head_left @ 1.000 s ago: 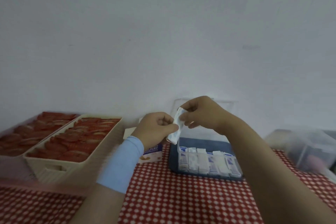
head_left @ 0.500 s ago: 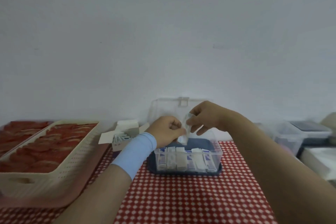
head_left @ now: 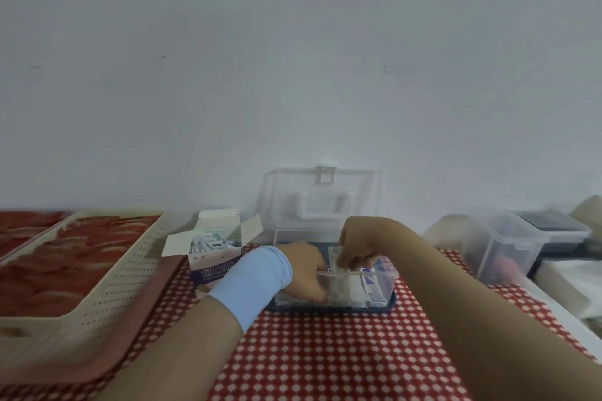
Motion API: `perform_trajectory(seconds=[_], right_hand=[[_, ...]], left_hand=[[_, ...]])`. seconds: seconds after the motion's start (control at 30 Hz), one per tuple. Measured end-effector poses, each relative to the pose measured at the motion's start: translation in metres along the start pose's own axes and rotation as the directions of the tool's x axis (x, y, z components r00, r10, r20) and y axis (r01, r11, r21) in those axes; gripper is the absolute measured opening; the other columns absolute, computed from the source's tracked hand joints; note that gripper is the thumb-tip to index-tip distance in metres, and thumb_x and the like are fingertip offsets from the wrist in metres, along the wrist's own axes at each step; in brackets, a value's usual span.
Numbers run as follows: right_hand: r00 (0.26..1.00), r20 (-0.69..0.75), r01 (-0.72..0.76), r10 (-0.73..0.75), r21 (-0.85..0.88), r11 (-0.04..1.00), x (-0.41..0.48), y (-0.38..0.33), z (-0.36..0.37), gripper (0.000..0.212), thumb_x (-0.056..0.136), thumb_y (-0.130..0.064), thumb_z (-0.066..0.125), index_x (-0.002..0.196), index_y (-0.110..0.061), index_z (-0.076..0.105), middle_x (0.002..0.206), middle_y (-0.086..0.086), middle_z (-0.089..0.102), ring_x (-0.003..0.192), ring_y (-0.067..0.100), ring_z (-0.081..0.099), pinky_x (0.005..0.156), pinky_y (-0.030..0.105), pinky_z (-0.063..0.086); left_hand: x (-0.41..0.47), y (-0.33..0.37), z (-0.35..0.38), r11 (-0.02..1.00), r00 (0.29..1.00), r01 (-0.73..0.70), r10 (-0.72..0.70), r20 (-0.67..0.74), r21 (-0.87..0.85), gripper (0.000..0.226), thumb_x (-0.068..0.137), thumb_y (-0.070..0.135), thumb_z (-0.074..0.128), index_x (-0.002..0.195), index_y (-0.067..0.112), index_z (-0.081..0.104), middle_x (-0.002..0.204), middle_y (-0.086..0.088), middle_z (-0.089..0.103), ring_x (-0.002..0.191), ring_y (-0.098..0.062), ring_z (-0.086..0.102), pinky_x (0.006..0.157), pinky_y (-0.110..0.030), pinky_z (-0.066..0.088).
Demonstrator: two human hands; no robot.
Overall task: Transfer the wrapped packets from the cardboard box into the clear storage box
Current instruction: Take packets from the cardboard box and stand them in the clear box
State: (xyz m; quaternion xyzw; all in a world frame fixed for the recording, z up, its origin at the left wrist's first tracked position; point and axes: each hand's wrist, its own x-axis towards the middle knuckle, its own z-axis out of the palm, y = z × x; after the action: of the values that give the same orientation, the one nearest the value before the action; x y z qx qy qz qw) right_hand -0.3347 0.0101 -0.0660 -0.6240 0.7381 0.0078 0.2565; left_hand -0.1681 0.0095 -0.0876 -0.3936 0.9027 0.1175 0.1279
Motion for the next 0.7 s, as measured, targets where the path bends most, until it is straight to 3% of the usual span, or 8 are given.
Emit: perform_trajectory(seconds=[0.07,0.2,0.37,0.47,0.57,0.7], right_hand=[[1.000,-0.006,-0.004,0.004,-0.016,1.000,0.004,0.000,0.004,0.022,0.086,-0.016,0.074,0.098,0.003,0.073,0.093,0.016,0.077,0.069,0.019,0.065,0.081,0.033,0.060],[0.999,-0.053,-0.014,0.012,-0.041,0.999,0.007,-0.003,0.011,0.019,0.085,-0.017,0.077,0.095,-0.003,0.070,0.081,0.010,0.072,0.068,0.019,0.066,0.079,0.032,0.060],[0.992,-0.125,-0.042,0.017,-0.202,0.978,0.009,-0.007,0.020,0.023,0.088,-0.023,0.073,0.078,-0.009,0.057,0.077,0.006,0.063,0.080,0.022,0.065,0.085,0.031,0.056],[0.990,-0.140,-0.049,0.009,-0.282,0.958,0.010,-0.010,0.024,0.021,0.092,-0.022,0.065,0.081,-0.005,0.059,0.075,0.004,0.057,0.078,0.022,0.058,0.078,0.029,0.051],[0.988,-0.151,-0.070,0.024,-0.310,0.948,0.011,-0.011,0.025,0.024,0.092,-0.021,0.068,0.076,-0.010,0.054,0.073,0.004,0.054,0.079,0.021,0.058,0.074,0.028,0.049],[0.991,-0.132,-0.077,0.039,-0.292,0.953,0.005,-0.009,0.018,0.021,0.091,-0.018,0.070,0.077,-0.008,0.059,0.100,0.009,0.074,0.085,0.021,0.070,0.082,0.028,0.056]], left_hand=[[0.001,-0.001,0.002,1.000,1.000,-0.005,0.005,-0.009,-0.018,0.043,0.075,0.051,0.061,0.100,0.018,0.073,0.105,-0.003,0.068,0.093,-0.025,0.066,0.085,-0.044,0.058],[0.005,-0.003,0.005,1.000,1.000,0.001,-0.001,-0.010,-0.031,0.041,0.075,0.051,0.062,0.097,0.018,0.073,0.104,-0.004,0.068,0.091,-0.025,0.067,0.083,-0.043,0.059],[0.004,0.006,0.002,0.995,0.997,-0.035,0.028,-0.075,-0.094,0.054,0.082,0.043,0.060,0.133,0.025,0.059,0.128,-0.002,0.054,0.109,-0.026,0.058,0.091,-0.037,0.051],[0.012,0.015,0.005,0.994,0.998,-0.028,0.023,-0.054,-0.108,0.038,0.078,0.043,0.056,0.104,0.017,0.067,0.117,-0.008,0.057,0.099,-0.024,0.057,0.089,-0.039,0.053],[0.020,0.017,0.011,0.998,1.000,0.007,-0.008,-0.018,-0.070,0.024,0.079,0.047,0.054,0.083,0.024,0.056,0.100,-0.003,0.054,0.097,-0.025,0.056,0.093,-0.048,0.053],[0.025,0.016,0.014,0.994,0.999,0.017,-0.020,-0.032,-0.107,0.022,0.073,0.047,0.059,0.064,0.027,0.053,0.078,0.000,0.056,0.075,-0.022,0.059,0.083,-0.044,0.059]])
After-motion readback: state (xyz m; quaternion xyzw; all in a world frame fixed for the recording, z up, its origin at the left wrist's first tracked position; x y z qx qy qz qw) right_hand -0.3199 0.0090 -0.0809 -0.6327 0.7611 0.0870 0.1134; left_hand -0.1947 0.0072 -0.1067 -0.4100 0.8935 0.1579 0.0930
